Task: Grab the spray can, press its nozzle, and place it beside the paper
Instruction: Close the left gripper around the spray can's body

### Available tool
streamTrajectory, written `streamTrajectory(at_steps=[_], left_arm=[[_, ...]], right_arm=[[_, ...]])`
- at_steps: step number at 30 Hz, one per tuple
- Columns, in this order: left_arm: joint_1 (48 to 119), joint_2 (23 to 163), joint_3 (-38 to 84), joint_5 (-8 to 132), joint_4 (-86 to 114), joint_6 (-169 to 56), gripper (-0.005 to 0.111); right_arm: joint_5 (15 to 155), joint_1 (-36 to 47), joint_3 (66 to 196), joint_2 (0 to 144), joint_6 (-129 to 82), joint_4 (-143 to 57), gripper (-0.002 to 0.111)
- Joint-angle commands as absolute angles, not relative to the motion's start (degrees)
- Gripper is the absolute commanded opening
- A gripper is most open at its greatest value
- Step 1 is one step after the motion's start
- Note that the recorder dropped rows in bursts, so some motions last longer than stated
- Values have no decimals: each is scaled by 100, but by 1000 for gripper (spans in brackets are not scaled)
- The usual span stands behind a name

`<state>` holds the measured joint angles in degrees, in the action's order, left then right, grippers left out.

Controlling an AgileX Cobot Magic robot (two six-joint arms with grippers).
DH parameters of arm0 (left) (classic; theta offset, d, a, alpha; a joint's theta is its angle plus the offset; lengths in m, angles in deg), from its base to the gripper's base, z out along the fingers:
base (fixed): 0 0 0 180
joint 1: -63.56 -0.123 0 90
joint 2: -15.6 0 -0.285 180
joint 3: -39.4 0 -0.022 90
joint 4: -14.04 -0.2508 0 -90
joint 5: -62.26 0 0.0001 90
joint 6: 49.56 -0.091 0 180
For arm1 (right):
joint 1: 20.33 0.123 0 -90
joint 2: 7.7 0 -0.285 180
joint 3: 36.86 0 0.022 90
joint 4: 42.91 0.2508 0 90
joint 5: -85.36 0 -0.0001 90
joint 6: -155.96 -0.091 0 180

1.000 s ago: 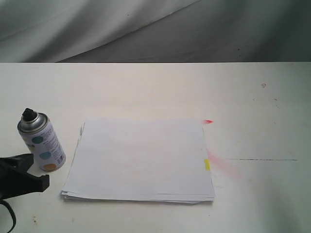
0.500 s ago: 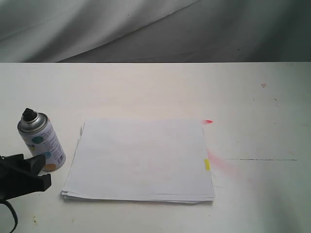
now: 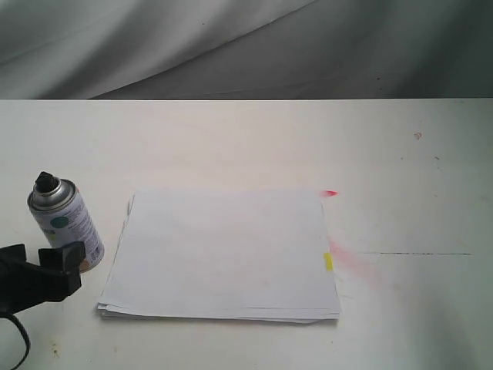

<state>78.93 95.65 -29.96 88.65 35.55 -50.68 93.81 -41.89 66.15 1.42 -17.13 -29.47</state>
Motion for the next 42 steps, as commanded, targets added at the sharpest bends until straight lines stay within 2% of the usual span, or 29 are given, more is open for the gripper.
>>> streamTrajectory(at_steps=[1, 11, 22, 33, 42], left_arm=[[7915, 9598, -3031, 9118, 3556, -4956, 75], [7915, 10028, -3031, 9869, 3458, -4956, 75], [7915, 11787, -2902, 11785, 3252, -4826, 75], [7915, 13216, -2178, 12397, 3314, -4826, 75], [7915, 13565, -1897, 12686, 3508, -4826, 75]], right_arm=[[9356, -4219, 6593, 109, -1700, -2923, 0], [9356, -4219, 6593, 109, -1700, -2923, 0], [9356, -4219, 6593, 109, -1700, -2923, 0], [9356, -4219, 6593, 109, -1700, -2923, 0], [9356, -4219, 6593, 109, -1700, -2923, 0]])
